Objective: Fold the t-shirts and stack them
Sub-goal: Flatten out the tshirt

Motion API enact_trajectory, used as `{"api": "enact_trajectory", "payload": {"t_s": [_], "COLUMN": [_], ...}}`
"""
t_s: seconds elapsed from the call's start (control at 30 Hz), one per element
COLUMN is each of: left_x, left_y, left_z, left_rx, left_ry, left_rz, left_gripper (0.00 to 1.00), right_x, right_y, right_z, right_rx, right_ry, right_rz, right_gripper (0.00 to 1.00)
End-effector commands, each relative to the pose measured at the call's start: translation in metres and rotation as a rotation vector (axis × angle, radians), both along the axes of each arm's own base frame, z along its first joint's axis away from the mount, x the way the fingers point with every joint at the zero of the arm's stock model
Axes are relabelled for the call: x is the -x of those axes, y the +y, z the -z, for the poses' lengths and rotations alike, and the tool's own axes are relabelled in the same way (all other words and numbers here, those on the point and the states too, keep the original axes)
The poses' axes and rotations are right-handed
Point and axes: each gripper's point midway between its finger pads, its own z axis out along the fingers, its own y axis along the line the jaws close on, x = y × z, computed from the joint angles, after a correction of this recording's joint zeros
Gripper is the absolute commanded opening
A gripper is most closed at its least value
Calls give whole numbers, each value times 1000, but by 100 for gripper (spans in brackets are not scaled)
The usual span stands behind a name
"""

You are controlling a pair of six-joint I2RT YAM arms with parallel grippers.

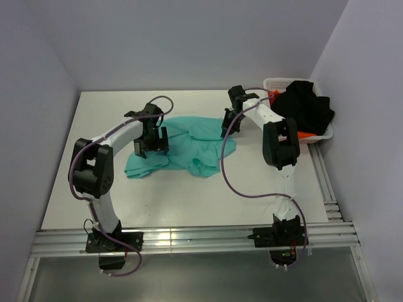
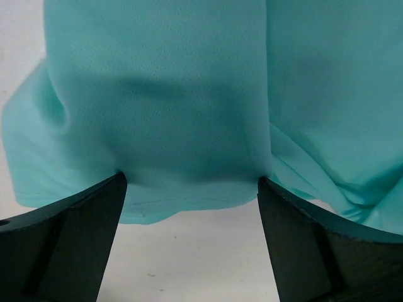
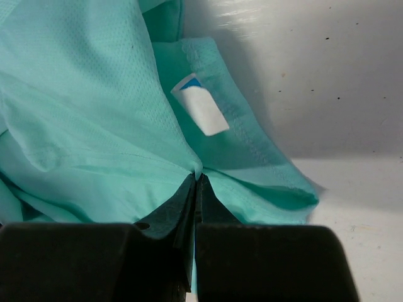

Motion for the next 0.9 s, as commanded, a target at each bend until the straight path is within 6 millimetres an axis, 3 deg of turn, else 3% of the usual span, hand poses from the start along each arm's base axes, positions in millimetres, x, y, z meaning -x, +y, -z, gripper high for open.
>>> {"api": "enact_trajectory", "payload": {"t_s": [0.0, 0.1, 0.2, 0.3, 0.33, 0.37, 0.43, 0.57, 0.6, 0.67, 0.7, 0.77, 0.8, 0.87], "left_x": [0, 1, -2, -2, -3, -4, -8, -27, -32, -37, -43, -45, -43, -44], "left_y": [-5, -11, -10, -5, -4, -1, 6, 28, 51, 76, 109, 145, 181, 220], "left_z": [10, 14, 16, 18, 17, 15, 7, -33, -40, -56, -57, -55, -50, -34], "left_rx": [-12, -19, -38, -66, -74, -89, -114, -100, -96, -58, -60, -76, -83, -86], "left_ry": [-4, -6, -7, -5, -11, -14, -33, -121, -130, -160, -170, -167, -148, -116], "left_rz": [21, 37, 31, 27, 26, 19, 2, -56, -110, -165, -249, -358, -465, -612], "left_gripper": [91, 87, 70, 46, 17, 5, 0, 0, 0, 0, 0, 0, 0, 17], "right_x": [-10, -8, -7, -7, -7, -7, -7, -8, -7, -9, -8, -8, -8, -7], "right_y": [-4, -5, -5, -6, -7, -7, -9, -15, -15, -19, -19, -21, -22, -23], "right_z": [-34, -31, -30, -28, -29, -29, -29, -30, -31, -32, -31, -32, -30, -30], "right_rx": [-16, -11, -8, -7, -6, -5, 1, 5, 6, 11, 12, 13, 16, 15], "right_ry": [-102, -96, -97, -97, -99, -98, -100, -102, -102, -107, -104, -101, -97, -96], "right_rz": [11, 12, 12, 14, 14, 13, 15, 28, 29, 36, 36, 38, 40, 39], "right_gripper": [0, 0, 0, 0, 0, 0, 0, 0, 0, 0, 0, 0, 0, 0]}}
